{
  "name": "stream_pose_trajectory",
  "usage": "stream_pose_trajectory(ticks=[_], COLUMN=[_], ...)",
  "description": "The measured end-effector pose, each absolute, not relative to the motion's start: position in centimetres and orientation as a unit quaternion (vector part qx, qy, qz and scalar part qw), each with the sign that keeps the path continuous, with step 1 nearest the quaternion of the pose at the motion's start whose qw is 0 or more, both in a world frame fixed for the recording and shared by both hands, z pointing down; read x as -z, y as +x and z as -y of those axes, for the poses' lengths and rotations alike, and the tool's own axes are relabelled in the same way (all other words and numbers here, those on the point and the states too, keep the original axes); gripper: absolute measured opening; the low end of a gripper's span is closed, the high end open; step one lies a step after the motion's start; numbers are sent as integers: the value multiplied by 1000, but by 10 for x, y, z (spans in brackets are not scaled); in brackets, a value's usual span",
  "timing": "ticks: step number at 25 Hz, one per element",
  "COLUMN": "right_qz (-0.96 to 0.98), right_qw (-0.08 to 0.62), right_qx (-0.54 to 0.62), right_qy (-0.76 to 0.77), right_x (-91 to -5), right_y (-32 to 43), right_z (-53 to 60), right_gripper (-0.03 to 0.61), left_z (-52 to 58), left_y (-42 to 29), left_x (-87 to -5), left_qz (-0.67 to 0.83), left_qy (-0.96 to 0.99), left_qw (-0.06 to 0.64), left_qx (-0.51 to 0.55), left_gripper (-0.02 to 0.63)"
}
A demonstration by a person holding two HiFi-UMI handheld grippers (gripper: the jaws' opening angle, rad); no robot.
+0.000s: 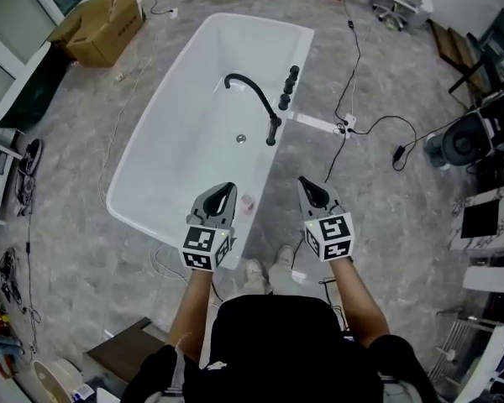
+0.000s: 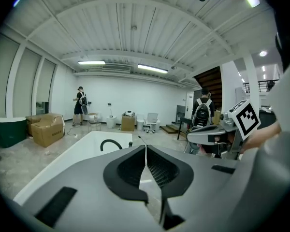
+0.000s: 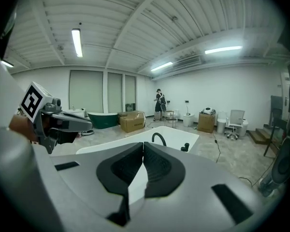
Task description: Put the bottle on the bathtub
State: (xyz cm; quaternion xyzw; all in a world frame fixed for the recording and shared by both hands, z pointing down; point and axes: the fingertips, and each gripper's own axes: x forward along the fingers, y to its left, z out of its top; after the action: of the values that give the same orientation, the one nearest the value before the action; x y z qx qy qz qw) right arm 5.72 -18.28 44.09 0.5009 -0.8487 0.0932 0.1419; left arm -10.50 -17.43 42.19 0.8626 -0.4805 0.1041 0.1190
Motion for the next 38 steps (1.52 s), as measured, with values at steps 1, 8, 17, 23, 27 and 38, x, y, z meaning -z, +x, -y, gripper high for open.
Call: stream_pose_trajectory(ticks=[1, 8, 17, 23, 27, 38], right_qz=[849, 851, 847, 847, 846, 845], right_qw=[138, 120, 88, 65, 54, 43], right_qx=[-88, -52, -8, 20, 27, 31], right_qy=[502, 509, 525, 528, 530, 532], right_x=[-433, -390, -335, -298, -286, -284], right_y=[59, 66, 83, 87, 91, 91], right_z=[184, 190, 201, 207, 213, 223], right_gripper=[23, 23, 23, 23, 23, 23], left_z=[176, 182, 185, 191, 191, 200], left_y=[-105, -105, -108, -107, -103, -110], left_x=[-412, -357, -308, -279, -265, -260], left_qz=[482, 496, 508, 513, 511, 524], left_qy=[863, 862, 859, 856, 857, 851], left_qw=[113, 67, 19, -16, -23, -19], left_qx=[-100, -75, -64, -58, -58, -39], left_gripper=[25, 23, 21, 20, 20, 20])
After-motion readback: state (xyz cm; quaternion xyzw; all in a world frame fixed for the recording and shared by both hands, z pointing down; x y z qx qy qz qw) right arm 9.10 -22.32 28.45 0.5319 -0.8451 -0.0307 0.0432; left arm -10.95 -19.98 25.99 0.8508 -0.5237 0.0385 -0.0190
